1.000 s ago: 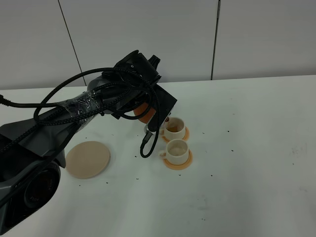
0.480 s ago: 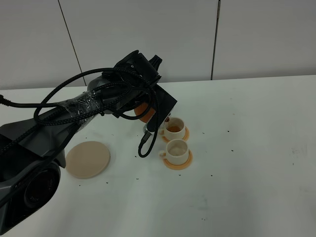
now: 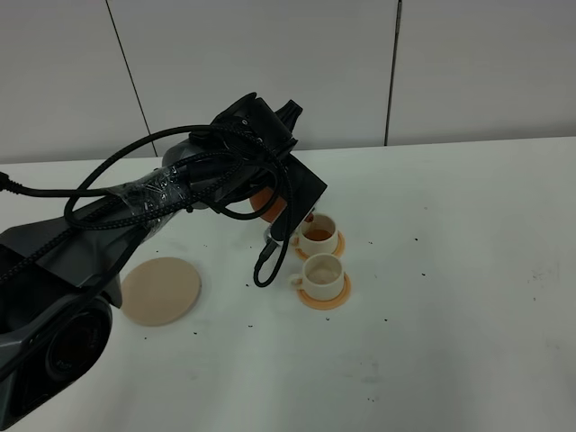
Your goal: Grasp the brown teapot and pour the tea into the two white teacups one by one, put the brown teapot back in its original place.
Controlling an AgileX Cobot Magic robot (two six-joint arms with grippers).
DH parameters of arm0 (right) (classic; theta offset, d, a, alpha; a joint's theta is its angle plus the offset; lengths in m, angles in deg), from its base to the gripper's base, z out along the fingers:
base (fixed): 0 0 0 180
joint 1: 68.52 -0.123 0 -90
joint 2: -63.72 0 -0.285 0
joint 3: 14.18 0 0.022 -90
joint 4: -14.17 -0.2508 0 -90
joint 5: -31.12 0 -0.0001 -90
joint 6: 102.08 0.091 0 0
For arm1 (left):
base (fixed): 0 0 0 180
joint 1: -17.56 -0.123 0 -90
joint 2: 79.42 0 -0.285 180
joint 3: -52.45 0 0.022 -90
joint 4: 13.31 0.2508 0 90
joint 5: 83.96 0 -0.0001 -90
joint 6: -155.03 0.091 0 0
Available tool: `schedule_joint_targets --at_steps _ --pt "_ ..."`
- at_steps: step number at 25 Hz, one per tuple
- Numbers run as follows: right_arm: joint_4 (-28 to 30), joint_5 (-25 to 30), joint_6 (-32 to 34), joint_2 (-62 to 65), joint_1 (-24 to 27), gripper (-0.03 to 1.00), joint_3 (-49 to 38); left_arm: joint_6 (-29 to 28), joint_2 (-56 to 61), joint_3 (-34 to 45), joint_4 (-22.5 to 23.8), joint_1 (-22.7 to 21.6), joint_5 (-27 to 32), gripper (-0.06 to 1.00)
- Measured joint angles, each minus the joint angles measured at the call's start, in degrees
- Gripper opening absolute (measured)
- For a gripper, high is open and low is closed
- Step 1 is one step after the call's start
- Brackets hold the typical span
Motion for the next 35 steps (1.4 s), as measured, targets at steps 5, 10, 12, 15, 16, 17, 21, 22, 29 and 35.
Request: schedule_joint_targets --at_steps 5,10,12,15,16,17,21,22,29,35 --pt "0.0 0.0 0.0 0.0 0.0 0.24 0.0 0.2 0.0 0.0 0.0 0.0 -0.1 0.17" --pt "0.0 0.0 0.0 0.0 0.0 0.24 0.0 1.2 0.0 0.0 0.0 0.0 -0.1 0.17" --pt "0.0 0.0 0.0 0.0 0.0 0.24 0.0 1.4 0.0 0.0 0.0 0.0 -0.4 0.17" --pt "0.0 0.0 0.0 0.0 0.0 0.24 0.0 1.6 0.0 0.0 0.0 0.0 -1.1 0.17" --pt "0.0 0.0 0.0 0.0 0.0 0.24 0.0 1.7 0.0 0.0 0.0 0.0 -1.2 0.17" --pt "0.0 0.0 0.0 0.0 0.0 0.24 0.0 1.7 0.0 0.0 0.0 0.0 -1.4 0.17" --pt "0.0 0.0 0.0 0.0 0.0 0.24 0.0 1.7 0.0 0.0 1.1 0.0 -1.9 0.17" --pt "0.0 0.0 0.0 0.0 0.0 0.24 0.0 1.7 0.0 0.0 1.7 0.0 -2.1 0.17" --pt "0.0 0.0 0.0 0.0 0.0 0.24 0.0 1.7 0.0 0.0 2.8 0.0 -2.5 0.17" --pt "0.0 0.0 0.0 0.0 0.0 0.24 0.0 1.7 0.0 0.0 2.8 0.0 -3.4 0.17"
